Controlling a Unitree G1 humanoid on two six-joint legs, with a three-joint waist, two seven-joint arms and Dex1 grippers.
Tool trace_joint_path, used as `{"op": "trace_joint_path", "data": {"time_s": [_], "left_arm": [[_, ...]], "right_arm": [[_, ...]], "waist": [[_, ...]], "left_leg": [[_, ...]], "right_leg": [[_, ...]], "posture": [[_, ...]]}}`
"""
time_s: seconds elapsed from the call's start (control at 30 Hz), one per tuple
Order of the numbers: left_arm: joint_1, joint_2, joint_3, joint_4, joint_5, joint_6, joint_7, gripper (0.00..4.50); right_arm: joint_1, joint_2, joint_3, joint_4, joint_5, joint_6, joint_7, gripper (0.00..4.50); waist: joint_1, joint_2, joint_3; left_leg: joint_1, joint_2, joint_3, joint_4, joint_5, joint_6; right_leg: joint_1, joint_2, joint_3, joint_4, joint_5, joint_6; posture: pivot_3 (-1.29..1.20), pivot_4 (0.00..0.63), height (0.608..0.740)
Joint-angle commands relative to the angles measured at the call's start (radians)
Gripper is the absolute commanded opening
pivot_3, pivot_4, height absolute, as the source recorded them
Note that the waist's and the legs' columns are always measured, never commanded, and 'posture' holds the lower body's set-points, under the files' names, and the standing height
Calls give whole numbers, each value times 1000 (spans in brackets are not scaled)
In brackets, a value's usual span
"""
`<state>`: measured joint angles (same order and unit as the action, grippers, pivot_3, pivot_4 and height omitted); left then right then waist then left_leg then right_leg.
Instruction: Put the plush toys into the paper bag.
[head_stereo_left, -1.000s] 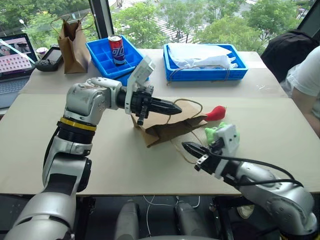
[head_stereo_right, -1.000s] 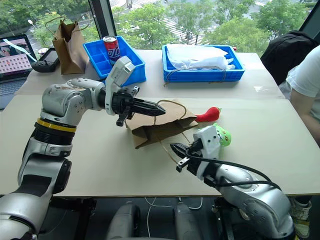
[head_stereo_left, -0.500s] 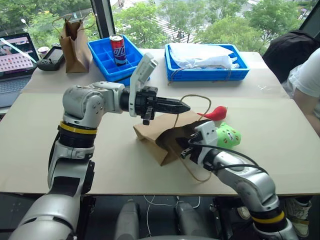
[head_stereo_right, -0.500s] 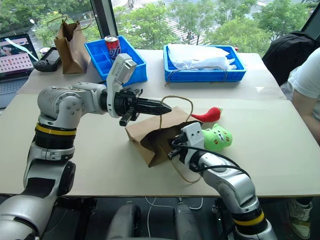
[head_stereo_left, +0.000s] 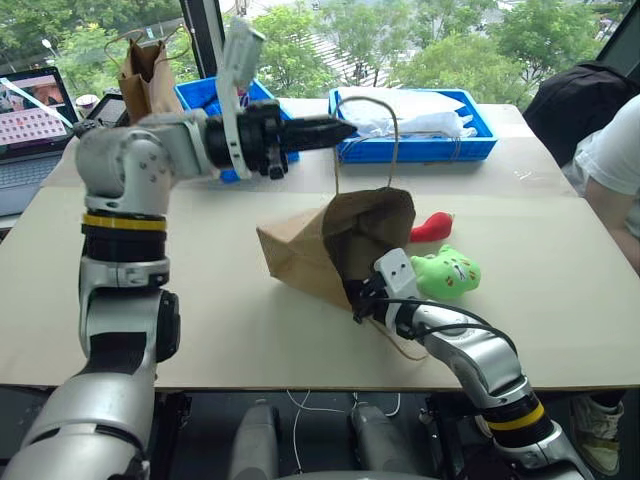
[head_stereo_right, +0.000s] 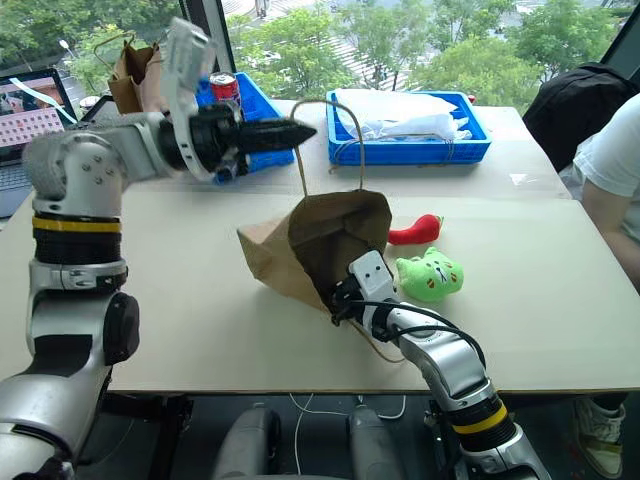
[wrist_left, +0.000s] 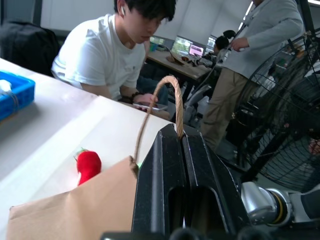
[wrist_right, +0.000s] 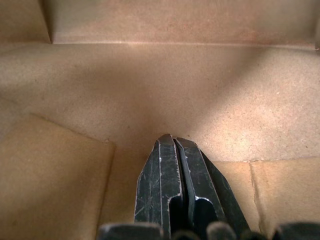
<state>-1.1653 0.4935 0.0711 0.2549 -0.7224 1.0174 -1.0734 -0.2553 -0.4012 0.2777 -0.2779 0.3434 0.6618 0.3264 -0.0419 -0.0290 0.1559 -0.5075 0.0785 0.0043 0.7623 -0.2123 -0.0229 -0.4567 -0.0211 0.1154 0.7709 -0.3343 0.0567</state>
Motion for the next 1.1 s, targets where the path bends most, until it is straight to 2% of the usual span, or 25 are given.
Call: {"op": "trace_joint_path", "data": {"time_s": [0.03,0.3,0.47,0.8,0.97,1.1], "left_arm": [[-55,25,26,-2,4,-37,-7,0],[-19,28,4,-44,22,-70,-8,0],[-102,52,17,33,54,-137,-14,0],[-28,40,-42,-20,81,-195,-64,0],[-3,24,-47,-31,73,-194,-70,0],[7,19,-55,-29,78,-198,-83,0]], "right_arm": [[24,-3,3,54,-41,43,4,42],[23,8,-6,33,-57,66,10,42],[31,-6,-24,1,-66,94,14,42],[29,9,-48,-59,-68,114,14,42],[1,70,-179,-188,36,125,6,42],[-40,106,-315,-304,176,221,-8,1085]], "waist": [[0,0,0],[0,0,0],[2,0,0],[4,0,0],[7,0,1],[5,3,3]], "left_leg": [[0,0,0,0,0,0],[0,0,0,0,0,0],[0,0,0,0,0,0],[-1,0,0,0,0,0],[-3,0,0,0,0,0],[-4,-1,0,0,0,0]], "right_leg": [[0,0,0,0,0,0],[0,0,0,1,0,0],[-1,0,0,0,0,0],[-1,0,0,0,0,0],[-3,0,0,0,0,-1],[-3,-1,0,0,2,-3]], "posture": [[0,150,665],[0,150,665],[0,150,665],[0,150,665],[0,150,665],[0,150,665]]}}
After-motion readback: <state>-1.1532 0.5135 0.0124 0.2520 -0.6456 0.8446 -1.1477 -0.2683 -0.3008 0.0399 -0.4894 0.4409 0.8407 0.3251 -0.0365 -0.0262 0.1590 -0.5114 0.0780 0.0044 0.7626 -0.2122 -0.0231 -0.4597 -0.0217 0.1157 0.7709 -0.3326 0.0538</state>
